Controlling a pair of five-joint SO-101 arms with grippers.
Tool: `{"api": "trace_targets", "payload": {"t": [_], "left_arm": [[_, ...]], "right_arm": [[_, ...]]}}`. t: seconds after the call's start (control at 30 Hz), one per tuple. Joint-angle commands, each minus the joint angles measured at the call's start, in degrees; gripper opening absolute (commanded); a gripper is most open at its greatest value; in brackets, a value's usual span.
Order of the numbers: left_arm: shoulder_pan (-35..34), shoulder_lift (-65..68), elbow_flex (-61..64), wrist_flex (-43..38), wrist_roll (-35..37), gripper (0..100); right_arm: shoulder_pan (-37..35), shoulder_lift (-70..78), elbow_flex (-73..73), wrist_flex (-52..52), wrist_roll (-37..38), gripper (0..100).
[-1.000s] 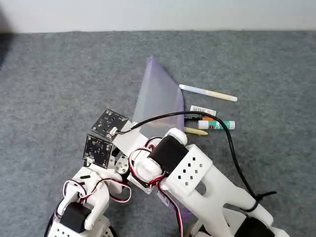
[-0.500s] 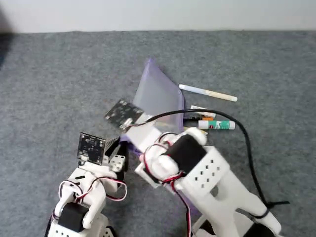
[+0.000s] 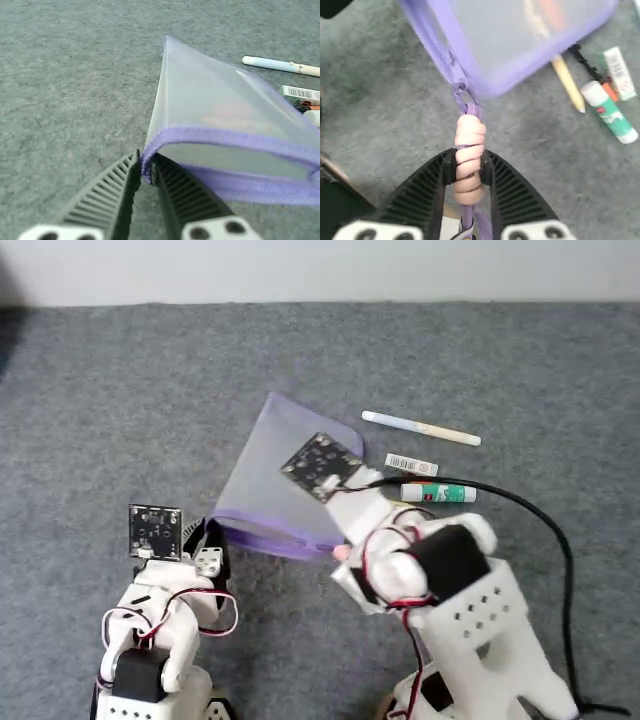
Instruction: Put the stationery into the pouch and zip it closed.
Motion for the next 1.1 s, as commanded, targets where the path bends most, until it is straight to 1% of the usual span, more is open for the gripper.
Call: {"api": "trace_targets", "payload": {"t": [0.0, 0.17, 0.27, 0.4, 0.47, 0.57, 0.63, 0.8, 1.07], "left_arm": [[-1.0, 0.0, -0.1, 0.4, 0.0, 1], [-0.1, 0.0, -0.4, 0.4, 0.0, 1], [3.3, -0.3, -1.4, 2.0, 0.0, 1], [7.1, -0.3, -3.6, 2.0, 0.1, 2], [7.9, -0.3, -3.8, 2.0, 0.2, 7], [7.6, -0.2, -3.5, 2.0, 0.4, 19], [7.3, 0.0, -3.5, 2.0, 1.8, 23], [7.6, 0.0, -1.8, 0.6, 2.1, 19], [7.7, 0.0, 1.8, -9.2, 1.9, 9]], "right_arm": [[4.4, -2.9, -0.4, 2.1, 2.2, 0.8], [5.0, -5.8, -0.4, 0.9, 2.3, 0.8], [5.1, -7.7, -0.4, 0.1, 2.3, 0.8], [5.1, -9.0, -0.4, 0.2, 2.3, 0.8], [5.0, -9.5, -0.4, 0.6, 2.3, 0.8], [4.8, -9.9, -0.4, 0.7, 2.3, 0.8], [4.8, -10.2, -0.4, 0.7, 2.3, 0.8], [4.7, -10.9, -0.4, 1.5, 2.3, 0.8], [4.6, -10.9, -0.4, 2.1, 2.4, 0.8]]}}
